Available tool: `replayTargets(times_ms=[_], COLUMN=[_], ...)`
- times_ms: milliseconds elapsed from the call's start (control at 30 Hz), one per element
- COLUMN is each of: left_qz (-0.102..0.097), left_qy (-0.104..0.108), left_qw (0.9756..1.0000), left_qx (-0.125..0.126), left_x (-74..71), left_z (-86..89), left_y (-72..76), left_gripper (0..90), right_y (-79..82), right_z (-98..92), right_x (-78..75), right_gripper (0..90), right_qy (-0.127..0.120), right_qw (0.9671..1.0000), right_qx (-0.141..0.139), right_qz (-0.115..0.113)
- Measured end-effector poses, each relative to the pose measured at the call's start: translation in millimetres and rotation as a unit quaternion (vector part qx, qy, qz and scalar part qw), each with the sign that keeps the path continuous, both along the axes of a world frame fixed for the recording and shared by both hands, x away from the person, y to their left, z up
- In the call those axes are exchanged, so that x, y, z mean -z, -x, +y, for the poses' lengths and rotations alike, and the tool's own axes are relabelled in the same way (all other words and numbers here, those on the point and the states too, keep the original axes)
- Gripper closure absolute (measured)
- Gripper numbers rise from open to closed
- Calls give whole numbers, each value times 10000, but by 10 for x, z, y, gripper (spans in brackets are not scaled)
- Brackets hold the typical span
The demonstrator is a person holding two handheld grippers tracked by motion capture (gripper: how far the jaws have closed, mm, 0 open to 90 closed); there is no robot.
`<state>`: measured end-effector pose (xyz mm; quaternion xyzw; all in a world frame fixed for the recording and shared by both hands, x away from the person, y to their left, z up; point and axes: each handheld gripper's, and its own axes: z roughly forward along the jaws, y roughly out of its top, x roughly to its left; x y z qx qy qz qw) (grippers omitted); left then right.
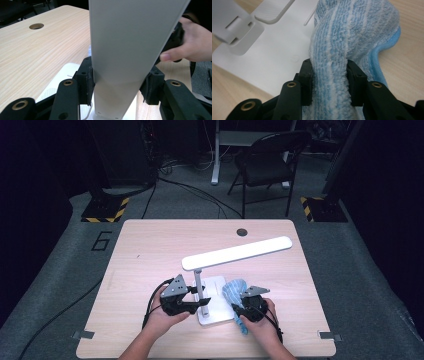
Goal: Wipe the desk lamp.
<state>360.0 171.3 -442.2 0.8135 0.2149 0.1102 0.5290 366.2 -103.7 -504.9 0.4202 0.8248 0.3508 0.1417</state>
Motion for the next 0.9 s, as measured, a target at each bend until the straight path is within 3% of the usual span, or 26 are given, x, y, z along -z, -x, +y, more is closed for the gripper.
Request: replayTargets(times_ms=[567, 733, 900], left_qz=[-38, -23, 8], left_qy=[12, 36, 57], left_qw=[10000, 10000, 9999], left_qx=[63, 86, 92], left_x=[8, 12, 13], left_z=[4, 13, 14], left_y=[-11, -17, -18], left_gripper=[517, 516, 515], right_y=[-499, -684, -834], right_z=[172, 243, 294], right_x=[1, -12, -14], right_gripper=[643, 644, 585], right_qy=[-119, -31, -118], right_qw=[9992, 9992, 9984], right_qx=[371, 398, 551], right_qz=[-17, -6, -12])
